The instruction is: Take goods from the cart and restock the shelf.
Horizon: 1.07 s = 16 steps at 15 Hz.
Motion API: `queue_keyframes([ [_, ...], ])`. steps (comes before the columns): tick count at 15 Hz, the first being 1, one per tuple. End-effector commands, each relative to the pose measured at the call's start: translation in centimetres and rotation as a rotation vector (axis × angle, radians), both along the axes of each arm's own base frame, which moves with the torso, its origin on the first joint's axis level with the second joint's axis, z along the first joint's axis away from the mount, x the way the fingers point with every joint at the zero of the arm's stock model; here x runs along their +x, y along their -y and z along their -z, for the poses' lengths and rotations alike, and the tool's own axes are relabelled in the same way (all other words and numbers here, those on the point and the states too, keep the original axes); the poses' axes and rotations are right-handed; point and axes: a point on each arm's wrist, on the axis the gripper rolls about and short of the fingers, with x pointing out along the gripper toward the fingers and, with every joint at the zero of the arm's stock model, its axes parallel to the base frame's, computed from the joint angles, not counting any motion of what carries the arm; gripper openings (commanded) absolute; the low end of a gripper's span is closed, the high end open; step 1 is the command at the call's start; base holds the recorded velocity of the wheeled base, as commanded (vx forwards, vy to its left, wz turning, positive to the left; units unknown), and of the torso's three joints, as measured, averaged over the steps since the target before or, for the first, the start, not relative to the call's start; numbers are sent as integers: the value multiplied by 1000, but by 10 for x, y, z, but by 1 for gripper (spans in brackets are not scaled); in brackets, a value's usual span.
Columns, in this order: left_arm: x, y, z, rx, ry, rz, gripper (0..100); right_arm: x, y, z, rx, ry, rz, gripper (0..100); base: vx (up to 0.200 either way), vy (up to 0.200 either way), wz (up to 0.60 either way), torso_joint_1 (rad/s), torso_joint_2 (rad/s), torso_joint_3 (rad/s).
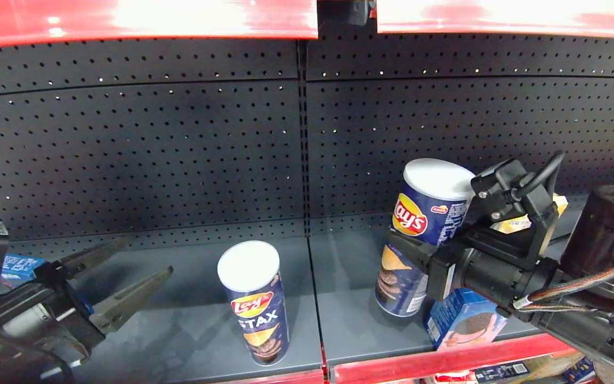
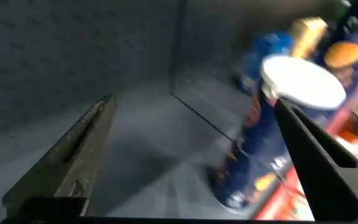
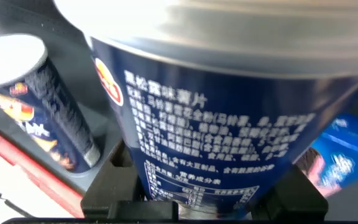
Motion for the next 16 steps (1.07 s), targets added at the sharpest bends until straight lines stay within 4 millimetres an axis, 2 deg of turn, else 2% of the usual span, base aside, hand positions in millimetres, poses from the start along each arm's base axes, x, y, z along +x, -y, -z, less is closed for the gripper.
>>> queue_keyframes([
  [1,-7,-5,-11,-15,67,-145,100,8,-5,2,-4,-5,6,0,0,0,0,0,0,0],
  [3,-16,-11,-14,-23,101,-289,100,10,-7,2,-3,-4,8,0,0,0,0,0,0,0],
  [5,-26,-27,-14,9,108,-440,100,15,-11,1,-1,-1,8,0,0,0,0,0,0,0],
  [7,-46,-29,-15,-5,77,-584,100,19,-14,-2,6,6,9,0,0,0,0,0,0,0],
  [9,-76,-21,-15,-11,37,-638,100,20,-15,-2,9,8,11,0,0,0,0,0,0,0],
  [11,-110,-14,-4,-5,0,-696,100,21,-16,-4,14,12,9,0,0,0,0,0,0,0],
  [12,-121,-12,1,10,-6,-716,100,22,-17,-5,16,14,11,0,0,0,0,0,0,0],
  [13,-146,-7,9,21,-18,-732,100,26,-21,-6,19,18,11,0,0,0,0,0,0,0],
  [14,-155,-5,14,25,-42,-738,100,27,-22,-7,20,19,11,0,0,0,0,0,0,0],
  [15,-175,-1,24,29,-59,-747,100,30,-26,-6,19,18,8,0,0,0,0,0,0,0],
  [16,-181,1,28,29,-59,-747,100,31,-26,-6,21,20,8,0,0,0,0,0,0,0],
])
